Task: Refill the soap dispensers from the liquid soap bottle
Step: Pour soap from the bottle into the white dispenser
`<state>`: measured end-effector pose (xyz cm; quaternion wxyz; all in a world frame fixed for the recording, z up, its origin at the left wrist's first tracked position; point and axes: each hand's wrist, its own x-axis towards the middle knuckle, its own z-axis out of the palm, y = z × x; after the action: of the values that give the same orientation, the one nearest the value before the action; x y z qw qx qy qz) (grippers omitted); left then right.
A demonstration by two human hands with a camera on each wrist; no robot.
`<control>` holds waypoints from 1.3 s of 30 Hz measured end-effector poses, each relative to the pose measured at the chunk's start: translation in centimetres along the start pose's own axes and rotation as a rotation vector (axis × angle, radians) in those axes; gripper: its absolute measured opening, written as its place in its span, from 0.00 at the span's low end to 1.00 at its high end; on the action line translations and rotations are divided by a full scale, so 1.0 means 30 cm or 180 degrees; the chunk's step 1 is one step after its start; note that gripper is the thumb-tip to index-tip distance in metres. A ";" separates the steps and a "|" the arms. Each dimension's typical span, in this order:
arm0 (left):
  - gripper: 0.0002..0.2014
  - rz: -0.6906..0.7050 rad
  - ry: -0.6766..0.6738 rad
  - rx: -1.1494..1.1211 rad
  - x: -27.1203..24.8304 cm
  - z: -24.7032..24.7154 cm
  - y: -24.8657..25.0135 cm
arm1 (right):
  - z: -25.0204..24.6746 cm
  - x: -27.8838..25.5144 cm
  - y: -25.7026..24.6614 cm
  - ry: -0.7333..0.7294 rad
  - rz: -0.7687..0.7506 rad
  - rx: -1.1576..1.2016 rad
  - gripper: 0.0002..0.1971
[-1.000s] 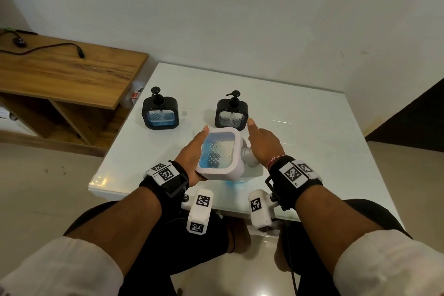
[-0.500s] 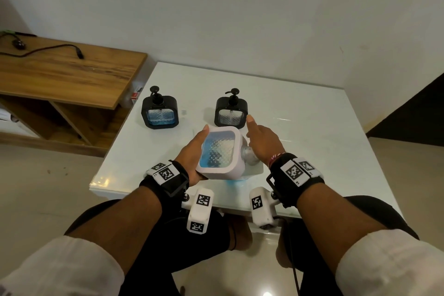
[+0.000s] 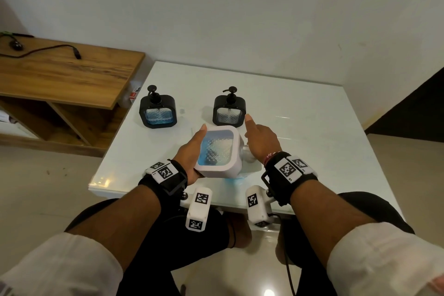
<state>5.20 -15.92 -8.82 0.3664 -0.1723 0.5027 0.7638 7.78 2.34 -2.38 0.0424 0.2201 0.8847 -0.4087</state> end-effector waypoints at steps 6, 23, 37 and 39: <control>0.36 -0.0081 -0.0013 -0.0063 0.002 0.002 0.001 | -0.008 0.032 -0.003 0.0028 0.0025 0.0024 0.37; 0.31 -0.0168 -0.0124 -0.0385 -0.040 0.023 0.024 | 0.012 0.062 -0.029 -0.0005 0.0055 -0.0489 0.33; 0.30 -0.0168 -0.0112 -0.0283 -0.013 0.008 0.020 | 0.010 0.096 -0.012 0.0004 0.0253 -0.0190 0.36; 0.31 -0.0128 -0.0111 -0.0328 -0.012 0.005 0.017 | 0.014 0.087 -0.021 -0.0114 0.0238 -0.0063 0.36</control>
<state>5.08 -16.03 -8.20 0.3811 -0.1876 0.4527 0.7840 5.13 2.59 -2.87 0.0756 0.2452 0.8790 -0.4019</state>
